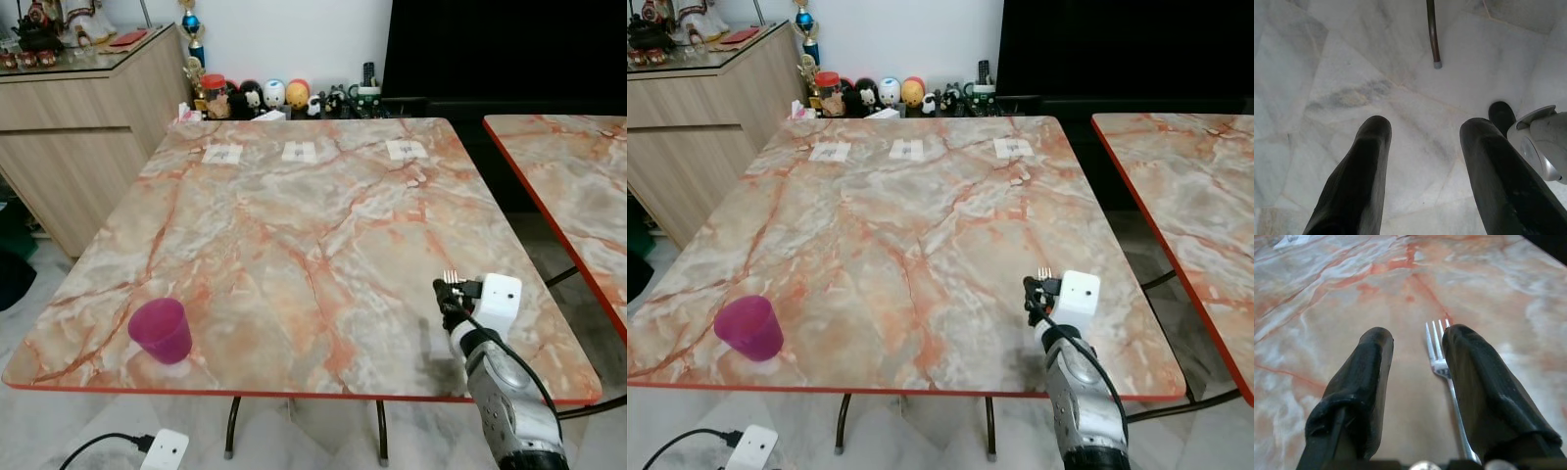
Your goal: Setting the table
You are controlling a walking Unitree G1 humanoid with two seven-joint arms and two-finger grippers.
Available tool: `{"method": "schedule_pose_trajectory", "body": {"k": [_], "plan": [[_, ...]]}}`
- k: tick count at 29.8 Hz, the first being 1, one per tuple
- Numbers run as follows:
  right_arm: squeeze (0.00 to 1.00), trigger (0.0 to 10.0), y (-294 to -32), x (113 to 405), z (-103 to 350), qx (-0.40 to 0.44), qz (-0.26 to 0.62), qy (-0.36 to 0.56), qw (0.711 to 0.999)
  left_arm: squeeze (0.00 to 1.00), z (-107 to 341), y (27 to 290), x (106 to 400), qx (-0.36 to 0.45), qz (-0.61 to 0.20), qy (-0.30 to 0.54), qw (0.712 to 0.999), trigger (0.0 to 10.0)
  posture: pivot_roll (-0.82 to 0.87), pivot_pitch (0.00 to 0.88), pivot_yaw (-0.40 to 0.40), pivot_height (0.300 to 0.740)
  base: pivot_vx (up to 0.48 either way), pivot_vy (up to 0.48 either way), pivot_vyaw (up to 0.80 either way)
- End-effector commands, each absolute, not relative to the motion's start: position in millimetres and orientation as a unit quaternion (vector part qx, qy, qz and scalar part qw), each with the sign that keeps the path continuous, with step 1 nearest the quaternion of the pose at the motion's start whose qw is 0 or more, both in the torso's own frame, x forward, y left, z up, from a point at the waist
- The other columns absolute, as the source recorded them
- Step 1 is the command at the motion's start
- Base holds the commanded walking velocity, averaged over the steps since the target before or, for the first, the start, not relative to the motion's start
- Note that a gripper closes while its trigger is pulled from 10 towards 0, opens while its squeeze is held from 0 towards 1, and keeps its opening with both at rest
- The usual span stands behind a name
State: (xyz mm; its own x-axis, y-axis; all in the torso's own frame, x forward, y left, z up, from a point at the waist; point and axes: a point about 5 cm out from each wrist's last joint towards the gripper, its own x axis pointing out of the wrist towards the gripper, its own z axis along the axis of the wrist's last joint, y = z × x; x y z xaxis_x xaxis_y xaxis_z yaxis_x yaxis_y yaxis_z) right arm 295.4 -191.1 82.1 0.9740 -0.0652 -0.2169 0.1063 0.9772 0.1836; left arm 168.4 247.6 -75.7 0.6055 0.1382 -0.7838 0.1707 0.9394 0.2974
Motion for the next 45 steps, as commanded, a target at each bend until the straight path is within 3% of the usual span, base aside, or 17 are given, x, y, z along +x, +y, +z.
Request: {"method": "schedule_pose_trajectory", "body": {"k": [1, 11, 18, 45], "plan": [[0.0, 10.0, -189, 294, 88, 0.098, -0.048, 0.101, 0.989, 0.0, -78, 250, 161, 0.178, -0.009, 0.459, 0.87, 10.0, 0.04, 0.0, 0.016, 0.74, 0.0, 0.0, 0.0], [0.0, 10.0, -192, 284, 79, 0.078, -0.074, 0.147, 0.983, 0.0, -79, 250, 161, 0.177, -0.009, 0.462, 0.869, 10.0, 0.04, 0.0, 0.018, 0.74, 0.0, 0.0, 0.0], [0.0, 10.0, -205, 293, 74, 0.064, -0.077, 0.172, 0.98, 0.0, -79, 252, 160, 0.176, -0.007, 0.464, 0.868, 10.0, 0.05, 0.0, 0.02, 0.74, 0.0, 0.0, 0.0], [0.0, 10.0, -214, 307, 66, 0.08, -0.046, 0.161, 0.983, 0.0, -77, 255, 161, 0.182, -0.007, 0.461, 0.869, 10.0, 0.06, 0.001, 0.03, 0.74, 0.0, 0.0, 0.0]]}}
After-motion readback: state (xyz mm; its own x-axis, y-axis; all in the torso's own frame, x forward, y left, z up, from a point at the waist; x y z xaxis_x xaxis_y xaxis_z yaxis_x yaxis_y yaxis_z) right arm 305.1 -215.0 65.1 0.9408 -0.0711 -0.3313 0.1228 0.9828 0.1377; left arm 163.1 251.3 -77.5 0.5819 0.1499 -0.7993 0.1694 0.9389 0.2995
